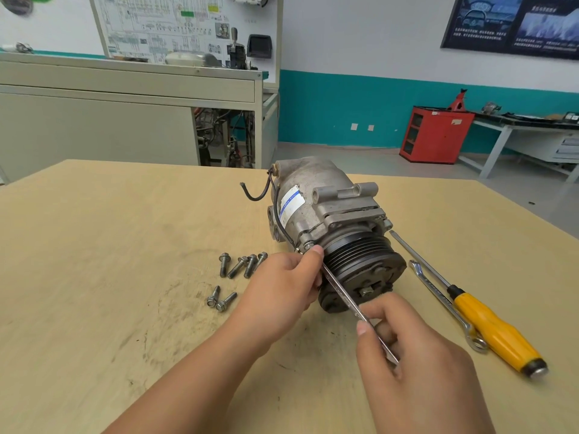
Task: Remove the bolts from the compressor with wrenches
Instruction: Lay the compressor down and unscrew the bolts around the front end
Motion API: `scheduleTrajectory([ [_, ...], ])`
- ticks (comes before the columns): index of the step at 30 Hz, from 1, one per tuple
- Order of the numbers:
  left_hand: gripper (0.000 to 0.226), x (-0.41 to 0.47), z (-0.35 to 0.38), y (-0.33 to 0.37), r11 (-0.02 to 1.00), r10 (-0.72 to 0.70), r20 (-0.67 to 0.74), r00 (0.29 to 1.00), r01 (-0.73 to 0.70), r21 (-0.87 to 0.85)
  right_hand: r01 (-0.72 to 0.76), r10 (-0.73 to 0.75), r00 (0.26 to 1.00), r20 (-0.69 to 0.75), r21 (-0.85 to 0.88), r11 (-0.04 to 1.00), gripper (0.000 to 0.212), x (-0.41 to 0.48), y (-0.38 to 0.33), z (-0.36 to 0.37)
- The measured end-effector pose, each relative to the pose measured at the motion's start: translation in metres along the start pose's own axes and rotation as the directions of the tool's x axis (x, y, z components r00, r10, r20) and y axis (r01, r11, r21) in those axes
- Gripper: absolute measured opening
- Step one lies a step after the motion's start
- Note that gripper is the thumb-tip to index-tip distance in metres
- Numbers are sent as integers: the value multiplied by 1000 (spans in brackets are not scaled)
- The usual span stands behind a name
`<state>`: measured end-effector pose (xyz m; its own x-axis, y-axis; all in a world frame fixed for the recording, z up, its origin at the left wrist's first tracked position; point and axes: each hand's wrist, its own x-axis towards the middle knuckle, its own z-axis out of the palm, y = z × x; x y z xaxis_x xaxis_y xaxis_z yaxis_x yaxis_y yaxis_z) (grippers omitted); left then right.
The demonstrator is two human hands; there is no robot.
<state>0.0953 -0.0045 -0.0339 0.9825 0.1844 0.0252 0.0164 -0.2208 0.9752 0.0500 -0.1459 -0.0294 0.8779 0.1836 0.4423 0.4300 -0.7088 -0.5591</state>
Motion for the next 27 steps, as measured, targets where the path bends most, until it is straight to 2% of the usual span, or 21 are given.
scheduleTrajectory([
  [3,46,1,1,1,997,36,-5,999,-36,68,-184,158,979,126,229,956,27,-1,-1,-2],
  [6,47,1,1,1,995,49,12,999,-50,91,-343,260,935,242,419,841,31,0,-5,-9],
  [7,47,1,1,1,995,52,17,999,-53,85,-404,290,912,291,509,760,30,0,-6,-10],
  [9,49,0,1,1,995,64,15,998,-65,73,-542,305,839,450,656,525,27,-2,-10,-12],
  [11,49,0,1,-1,996,75,12,997,-75,45,-636,243,771,588,696,334,25,-1,-12,-14],
  [14,41,0,0,-1,998,64,34,997,-63,-30,-699,148,712,686,675,236,23,3,-10,-11],
  [18,42,1,-5,-1,997,68,55,996,-67,-25,-700,111,706,700,666,255,15,4,-7,-3],
  [22,46,2,-7,-1,965,166,-21,986,-158,207,-671,167,729,664,642,372,10,1,-3,8],
  [23,47,2,-7,-1,964,169,-29,985,-159,215,-646,192,750,633,638,419,10,-1,-1,10],
  [26,47,2,-8,-1,990,98,3,995,-97,101,-501,220,842,492,566,654,17,-9,6,18],
  [27,46,2,-8,-1,993,84,10,996,-85,78,-479,228,855,465,543,690,19,-10,7,20],
])
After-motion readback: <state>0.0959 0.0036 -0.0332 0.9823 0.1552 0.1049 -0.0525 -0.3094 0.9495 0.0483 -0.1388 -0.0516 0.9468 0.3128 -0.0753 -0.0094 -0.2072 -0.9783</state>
